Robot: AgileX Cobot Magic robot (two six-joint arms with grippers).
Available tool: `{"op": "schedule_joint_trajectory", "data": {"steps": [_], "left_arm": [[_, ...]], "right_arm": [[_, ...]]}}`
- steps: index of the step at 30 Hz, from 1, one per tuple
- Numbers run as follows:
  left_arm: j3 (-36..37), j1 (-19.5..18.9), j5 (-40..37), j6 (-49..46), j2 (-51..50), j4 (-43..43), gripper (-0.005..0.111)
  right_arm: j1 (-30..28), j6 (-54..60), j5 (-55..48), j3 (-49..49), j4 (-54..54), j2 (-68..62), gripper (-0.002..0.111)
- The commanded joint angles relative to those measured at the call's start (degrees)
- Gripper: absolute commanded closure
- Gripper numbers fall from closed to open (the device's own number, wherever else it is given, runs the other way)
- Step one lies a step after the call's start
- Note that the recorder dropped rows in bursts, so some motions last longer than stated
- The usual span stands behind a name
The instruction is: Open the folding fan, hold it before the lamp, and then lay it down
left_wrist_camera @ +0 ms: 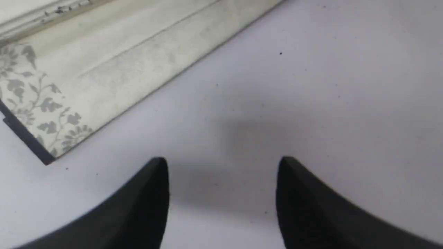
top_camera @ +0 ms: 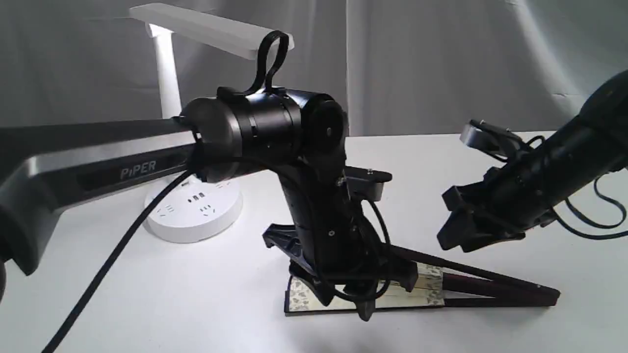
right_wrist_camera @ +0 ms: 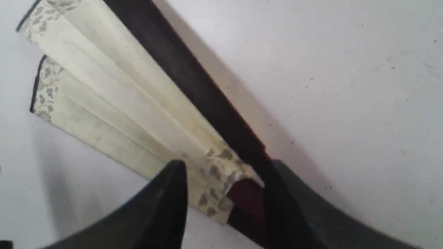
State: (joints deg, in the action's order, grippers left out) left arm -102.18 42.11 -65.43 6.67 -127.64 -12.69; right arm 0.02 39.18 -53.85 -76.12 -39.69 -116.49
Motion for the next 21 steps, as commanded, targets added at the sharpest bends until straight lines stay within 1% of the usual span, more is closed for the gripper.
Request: {"op": "schedule_joint_trajectory", "data": {"steps": [1, 6, 9, 15, 21], "left_arm": [[0.19, 0.10, -0.45, 0.57, 0.70, -0.51, 0.059], [0.19, 0.10, -0.81, 0.74, 0.70, -0.51, 0.059], [0.19, 0.10, -0.81, 0.74, 0.70, -0.51, 0.059], [0.19, 0.10, -0.55, 0.75, 0.70, 0.19, 0.059], [0.19, 0.10, -0.54, 0.56, 0.70, 0.19, 0.059]], "right_arm": [[-0.07, 0.59, -2.62, -3.53, -0.22, -4.25, 0.070], [-0.16, 0.59, -7.68, -10.88, 0.01, -10.00, 0.070], [-0.16, 0.70, -10.28, -13.35, 0.01, -12.21, 0.071], [-0.16, 1.94, -11.76, -13.68, -0.66, -14.77, 0.072], [-0.02, 5.78, -14.36, -13.68, -6.76, -15.27, 0.074]]}}
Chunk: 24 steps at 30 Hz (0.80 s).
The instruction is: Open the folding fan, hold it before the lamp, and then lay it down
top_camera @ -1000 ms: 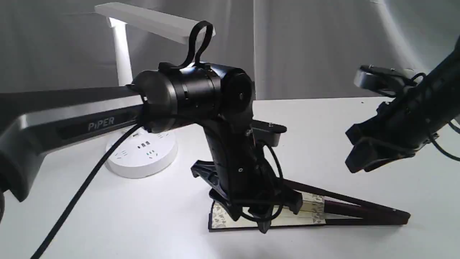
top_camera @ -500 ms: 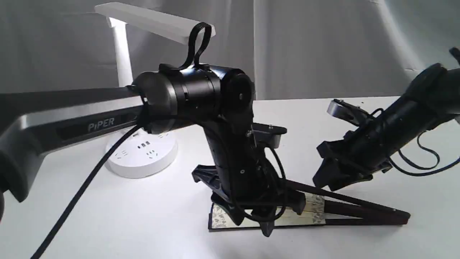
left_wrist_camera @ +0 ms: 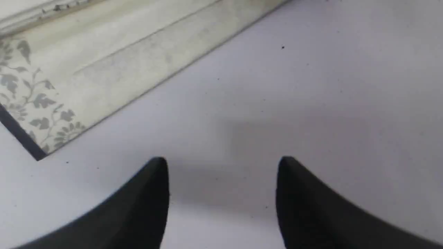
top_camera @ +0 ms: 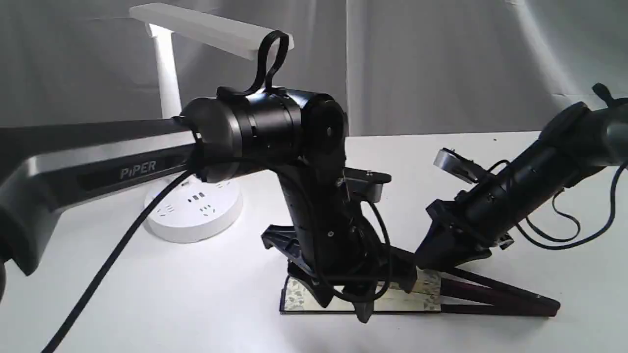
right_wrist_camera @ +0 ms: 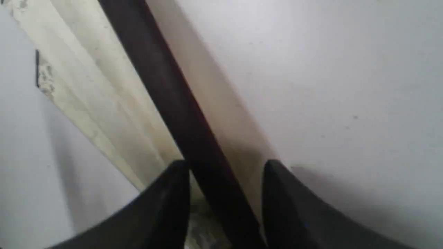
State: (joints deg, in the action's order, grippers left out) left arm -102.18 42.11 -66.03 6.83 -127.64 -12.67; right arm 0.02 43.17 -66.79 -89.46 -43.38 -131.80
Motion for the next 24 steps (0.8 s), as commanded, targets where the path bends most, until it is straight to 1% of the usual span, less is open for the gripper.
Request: {"op": "schedule_joint_trajectory", "data": {"steps": [1, 3, 5, 7, 11, 17, 19, 24], "left_arm": [[0.19, 0.10, 0.06, 0.40, 0.70, 0.18, 0.059], [0.19, 0.10, -0.17, 0.40, 0.70, 0.18, 0.059], [0.19, 0.10, -0.33, 0.40, 0.70, 0.18, 0.059], [0.19, 0.10, -0.41, 0.40, 0.70, 0.18, 0.059], [0.19, 0.10, -0.78, 0.30, 0.70, 0.18, 0.059], [0.19, 0.10, -1.86, 0.09, 1.12, 1.02, 0.059], [0.19, 0.10, -1.23, 0.09, 1.55, 1.02, 0.059], [0.19, 0.10, -1.23, 0.09, 3.06, 2.15, 0.059]], "right_arm": [[-0.02, 1.79, -1.42, -0.34, -3.59, 0.03, 0.075], [-0.02, 1.79, -1.65, -0.34, -4.08, 0.03, 0.079], [-0.06, 1.79, -1.65, -0.34, -4.08, 0.03, 0.084], [-0.02, 1.79, -1.65, -0.34, -3.62, 0.03, 0.093], [-0.06, 1.79, -1.62, -0.34, -3.62, 0.03, 0.108], [-1.15, 1.79, -1.26, -0.34, -4.96, 0.03, 0.108], [-2.40, 1.79, -2.43, -0.34, -8.18, 0.03, 0.108], [-7.02, 1.24, -3.17, -0.34, -21.55, 0.28, 0.108]]}}
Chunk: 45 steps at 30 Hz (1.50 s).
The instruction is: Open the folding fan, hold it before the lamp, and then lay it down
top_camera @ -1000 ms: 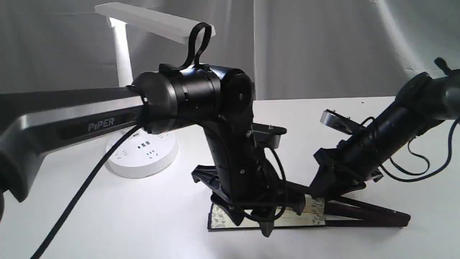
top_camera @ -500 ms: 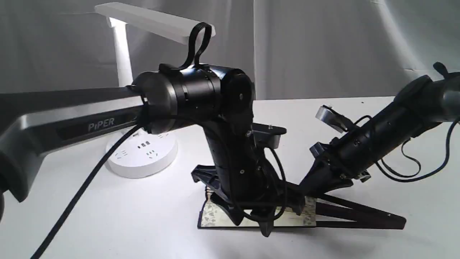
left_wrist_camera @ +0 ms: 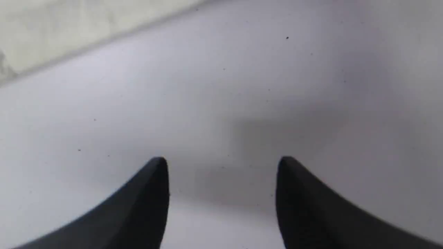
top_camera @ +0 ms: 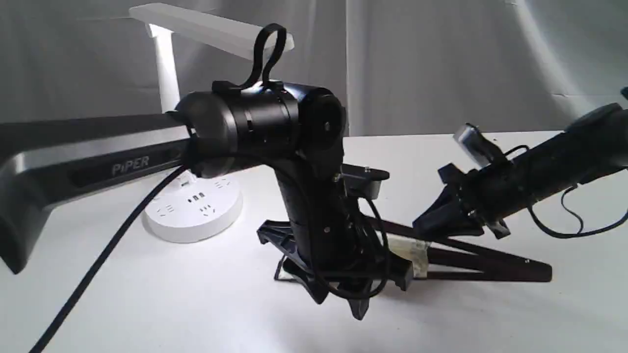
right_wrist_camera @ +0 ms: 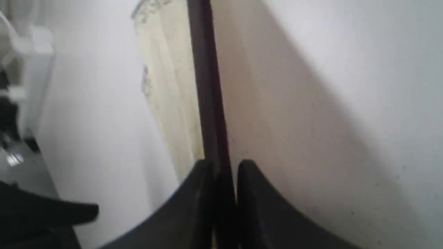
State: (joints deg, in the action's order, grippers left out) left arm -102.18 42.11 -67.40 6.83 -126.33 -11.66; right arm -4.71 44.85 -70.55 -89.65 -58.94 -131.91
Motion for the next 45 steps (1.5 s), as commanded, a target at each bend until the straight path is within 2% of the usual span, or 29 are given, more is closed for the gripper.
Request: {"op": "schedule_joint_trajectory", "data": {"steps": [1, 14, 25, 36, 45], "left_arm": [[0.19, 0.10, 0.14, 0.09, 2.07, 1.57, 0.059], [0.19, 0.10, 4.57, -1.35, 5.81, 2.01, 0.061], [0.19, 0.10, 3.57, -1.33, 5.81, 3.59, 0.067], [0.19, 0.10, 3.02, -0.50, 5.41, 3.50, 0.068], [5.84, 0.10, 5.29, -0.41, 4.94, 3.34, 0.068]], "right_arm": [[-3.12, -1.62, 0.59, -0.15, -6.78, 0.69, 0.108], [-5.17, -7.02, 0.59, -0.15, -3.59, 4.78, 0.108], [-5.17, -5.71, 0.59, 4.69, -3.67, 9.63, 0.108], [-5.06, -5.71, 0.59, 5.18, -3.65, 9.63, 0.108], [-4.72, -5.65, 0.59, 5.18, -3.76, 9.63, 0.108]]}}
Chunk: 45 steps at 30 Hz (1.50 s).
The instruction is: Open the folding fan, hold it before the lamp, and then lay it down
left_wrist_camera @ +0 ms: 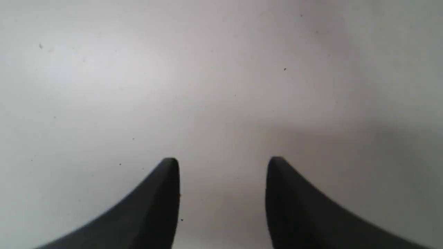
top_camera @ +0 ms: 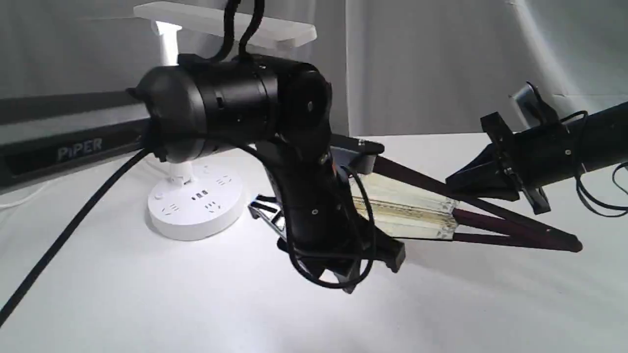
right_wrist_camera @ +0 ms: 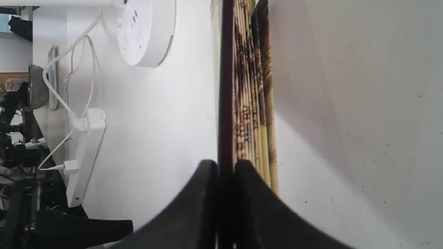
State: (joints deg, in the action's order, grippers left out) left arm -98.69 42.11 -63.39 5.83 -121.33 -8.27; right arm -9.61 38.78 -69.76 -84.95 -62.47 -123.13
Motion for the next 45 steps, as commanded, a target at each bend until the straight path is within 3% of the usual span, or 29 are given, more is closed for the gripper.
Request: {"op": "schedule_joint_trajectory", "data": {"steps": [1, 13, 19, 27, 41, 45], "left_arm": [[3.67, 0.10, 2.17, 0.59, -0.06, -0.05, 0.068], [10.67, 0.10, 9.23, 1.49, 2.58, 0.78, 0.070], [20.06, 0.10, 17.03, 1.72, 10.12, 2.83, 0.071], [35.02, 0.10, 38.27, 1.00, 22.27, 3.09, 0.071], [59.60, 0.10, 87.64, 1.71, 34.47, 2.91, 0.071], [61.82, 0.10, 92.03, 1.71, 34.56, 2.91, 0.071]], "right_arm": [[0.30, 0.42, -0.20, 0.48, -0.24, 0.86, 0.108], [1.11, -1.76, -0.20, 0.48, -2.03, 0.86, 0.108], [1.11, -2.05, -0.20, 0.48, -4.00, 0.86, 0.108], [1.34, -3.23, -0.20, 0.58, -8.37, 1.67, 0.108], [1.70, 1.28, -0.20, 11.68, -14.01, 8.92, 0.108], [1.70, 4.85, -0.20, 15.92, -16.54, 10.51, 0.108]]}}
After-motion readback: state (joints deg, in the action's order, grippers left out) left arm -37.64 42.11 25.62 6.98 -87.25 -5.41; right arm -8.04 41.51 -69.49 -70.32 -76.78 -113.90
